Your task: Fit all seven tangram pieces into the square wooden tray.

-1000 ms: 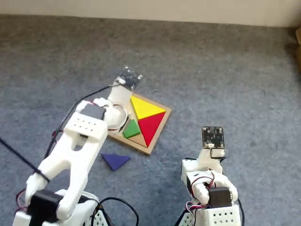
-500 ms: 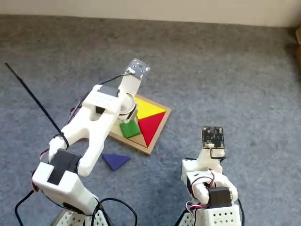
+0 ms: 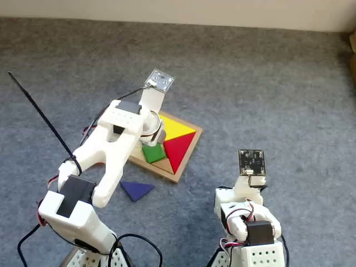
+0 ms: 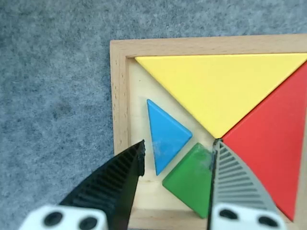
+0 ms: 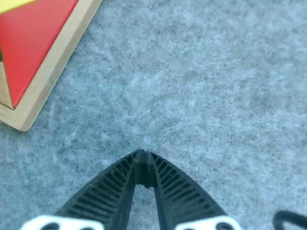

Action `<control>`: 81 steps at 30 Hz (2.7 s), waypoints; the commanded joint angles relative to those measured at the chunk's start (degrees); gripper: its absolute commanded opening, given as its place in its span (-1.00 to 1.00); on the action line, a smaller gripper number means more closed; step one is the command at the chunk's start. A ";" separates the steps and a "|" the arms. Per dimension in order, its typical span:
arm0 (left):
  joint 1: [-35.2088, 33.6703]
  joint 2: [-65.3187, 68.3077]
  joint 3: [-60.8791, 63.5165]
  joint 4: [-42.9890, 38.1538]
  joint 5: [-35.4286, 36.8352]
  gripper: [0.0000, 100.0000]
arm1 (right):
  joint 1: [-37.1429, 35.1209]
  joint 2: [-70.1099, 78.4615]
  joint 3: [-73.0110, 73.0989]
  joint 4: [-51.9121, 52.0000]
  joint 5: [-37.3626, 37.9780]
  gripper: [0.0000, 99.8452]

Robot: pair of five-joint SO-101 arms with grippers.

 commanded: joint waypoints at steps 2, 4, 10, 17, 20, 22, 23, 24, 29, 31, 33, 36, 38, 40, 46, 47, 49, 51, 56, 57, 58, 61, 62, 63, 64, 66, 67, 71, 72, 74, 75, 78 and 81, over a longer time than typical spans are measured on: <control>-0.48 -2.86 -3.47 3.25 0.70 -0.54 | 0.31 -1.01 5.93 0.84 0.53 -0.99; -1.19 -6.11 -3.12 5.19 0.79 -0.55 | 0.31 -1.01 5.93 0.84 0.53 -0.99; -6.29 -15.34 3.12 5.19 0.53 -0.55 | 0.31 -1.01 5.93 0.92 0.53 -0.99; -14.46 -18.15 8.75 5.63 -8.44 -0.55 | 0.31 -1.01 5.93 0.92 0.53 -0.99; -18.77 -18.07 10.59 5.63 -16.35 -0.55 | 0.31 -1.01 5.93 0.92 0.53 -0.99; -21.32 -18.07 11.56 5.63 -21.71 -0.55 | 0.31 -1.01 5.93 0.92 0.53 -0.99; -22.55 -18.15 11.74 5.71 -24.53 -0.55 | 0.40 -1.01 5.93 0.92 0.53 -0.99; -23.78 -18.15 11.74 5.71 -27.34 -0.55 | 0.57 -1.01 5.93 0.92 0.53 -0.99; -26.33 -18.07 11.74 5.63 -40.53 -0.54 | 0.66 -1.01 5.93 0.92 0.53 -0.99; -26.15 -18.07 11.74 5.45 -42.90 -0.54 | 0.66 -1.01 5.93 0.92 0.53 -0.99; -26.15 -17.98 11.74 5.27 -45.71 -0.54 | 0.66 -1.01 5.93 0.92 0.53 -0.99; -26.24 -17.89 11.91 5.54 -49.85 -0.54 | 0.66 -1.01 5.93 0.92 0.53 -0.99; -26.33 -16.66 11.91 5.63 -51.25 -0.54 | 0.66 -1.01 5.93 0.92 0.53 -0.99; -26.51 -14.90 12.00 5.63 -53.45 -0.54 | 0.66 -1.01 5.93 0.92 0.53 -0.99; -26.59 -11.21 12.00 5.63 -55.03 -0.54 | 0.66 -1.01 5.93 0.92 0.53 -0.99; -26.42 -11.21 12.09 5.71 -55.03 -0.54 | 0.66 -1.01 5.93 0.92 0.53 -0.99; -26.24 -11.21 12.00 6.95 -55.12 -0.54 | 0.66 -1.01 5.93 0.92 0.53 -0.99; -26.15 -11.21 11.74 8.44 -56.53 -0.54 | 0.66 -1.01 5.93 0.92 0.53 -0.99; -26.77 -9.98 12.09 8.35 -58.73 -0.54 | 0.66 -1.01 5.93 0.92 0.53 -0.99; -26.86 -9.27 11.91 8.00 -58.73 -0.54 | 0.66 -1.01 5.93 0.92 0.53 -0.99; -26.86 -8.31 11.82 7.21 -58.73 -0.54 | 0.66 -1.01 5.93 0.92 0.53 -0.99; -26.86 -4.00 11.65 3.16 -58.73 -0.54 | 0.66 -1.01 5.93 0.92 0.53 -0.99; -26.95 -2.24 11.65 1.93 -58.73 -0.54 | 0.66 -1.01 5.93 0.92 0.53 -0.99; -27.03 -1.01 11.47 1.23 -58.73 -0.54 | 0.66 -1.01 5.93 0.92 0.53 -0.99; -27.21 -0.04 10.95 1.14 -58.37 -0.55 | 0.66 -1.01 5.93 0.92 0.53 -0.99; -27.30 0.13 10.07 1.58 -58.29 -0.58 | 0.66 -1.01 5.93 0.92 0.53 -0.99; -27.30 0.13 9.89 2.46 -58.29 -0.62 | 0.66 -1.01 5.93 0.92 0.53 -0.99; -26.07 -0.13 9.80 4.92 -58.29 -0.79 | 0.66 -1.01 5.93 0.92 0.53 -0.99; -25.80 -0.75 9.80 5.54 -58.29 -0.82 | 0.66 -1.01 5.93 0.92 0.53 -0.99; -25.45 -2.77 9.89 7.47 -57.85 -0.86 | 0.66 -1.01 5.93 0.92 0.53 -0.99; -25.10 -4.26 9.89 8.53 -56.53 -0.88 | 0.66 -1.01 5.93 0.92 0.53 -0.99; -24.04 -10.24 9.89 10.46 -50.29 -0.92 | 0.66 -1.01 5.93 0.92 0.53 -0.99; -22.11 -16.92 10.15 12.40 -45.01 -0.96 | 0.66 -1.01 5.93 0.92 0.53 -0.99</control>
